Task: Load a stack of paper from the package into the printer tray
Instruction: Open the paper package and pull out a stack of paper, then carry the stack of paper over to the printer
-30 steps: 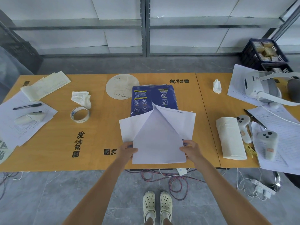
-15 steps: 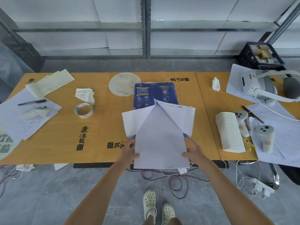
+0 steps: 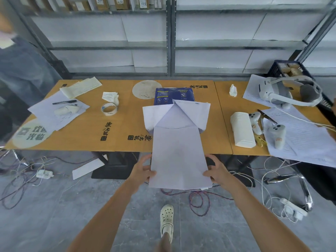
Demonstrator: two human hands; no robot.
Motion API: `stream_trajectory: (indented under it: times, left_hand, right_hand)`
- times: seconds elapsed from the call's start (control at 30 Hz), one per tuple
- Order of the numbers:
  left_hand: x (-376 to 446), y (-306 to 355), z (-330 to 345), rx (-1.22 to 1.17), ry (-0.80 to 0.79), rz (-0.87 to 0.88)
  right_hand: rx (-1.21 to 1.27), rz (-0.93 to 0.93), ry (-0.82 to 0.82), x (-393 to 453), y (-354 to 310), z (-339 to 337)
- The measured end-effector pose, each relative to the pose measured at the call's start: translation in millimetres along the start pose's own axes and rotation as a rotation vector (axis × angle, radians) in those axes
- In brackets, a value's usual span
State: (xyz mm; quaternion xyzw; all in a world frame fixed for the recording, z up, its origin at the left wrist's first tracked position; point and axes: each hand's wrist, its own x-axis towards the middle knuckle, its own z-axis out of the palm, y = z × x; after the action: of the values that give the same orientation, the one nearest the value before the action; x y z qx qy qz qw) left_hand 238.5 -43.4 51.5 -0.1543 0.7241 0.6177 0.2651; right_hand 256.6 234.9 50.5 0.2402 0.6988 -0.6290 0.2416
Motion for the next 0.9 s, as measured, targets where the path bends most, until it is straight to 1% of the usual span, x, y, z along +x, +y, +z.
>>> stream_trajectory:
  times: [0.1,0.2,0.27,0.33,0.4,0.47,0.57,0.67,0.7,0.8,0.9]
  left_hand:
    - [-35,-6,2,0.01,-0.004,0.054]
    - [-68,0,0,0.014,0.018,0.114]
    - [-83,7,-4,0.022,0.038,0.169]
    - [-124,25,-21,0.018,0.055,0.268]
    - [-121,36,-24,0.05,0.058,0.307]
    - [-135,49,-42,0.033,0.052,0.356]
    - [-136,47,-44,0.033,0.018,0.372]
    - [-139,40,-44,0.028,-0.008,0.372]
    - [-139,40,-44,0.031,-0.013,0.377]
    - [-145,41,-52,0.033,-0.025,0.364]
    - [-145,42,-62,-0.003,-0.014,0.339]
  right_hand:
    - [-0.004,-0.034,0.003,-31,9,1]
    - [0.012,-0.111,0.008,-60,8,5]
    - [0.044,-0.161,-0.004,-76,0,5]
    - [0.13,-0.237,-0.017,-112,-19,18]
    - [0.163,-0.237,-0.04,-111,-31,18]
    - [0.196,-0.257,-0.025,-125,-48,34]
    - [0.27,-0.248,-0.057,-123,-50,34]
    - [0.282,-0.264,-0.128,-124,-47,37]
    - [0.281,-0.285,-0.134,-123,-47,38]
    - [0.254,-0.329,-0.086,-128,-55,48]
    - [0.24,-0.367,-0.111,-131,-63,56]
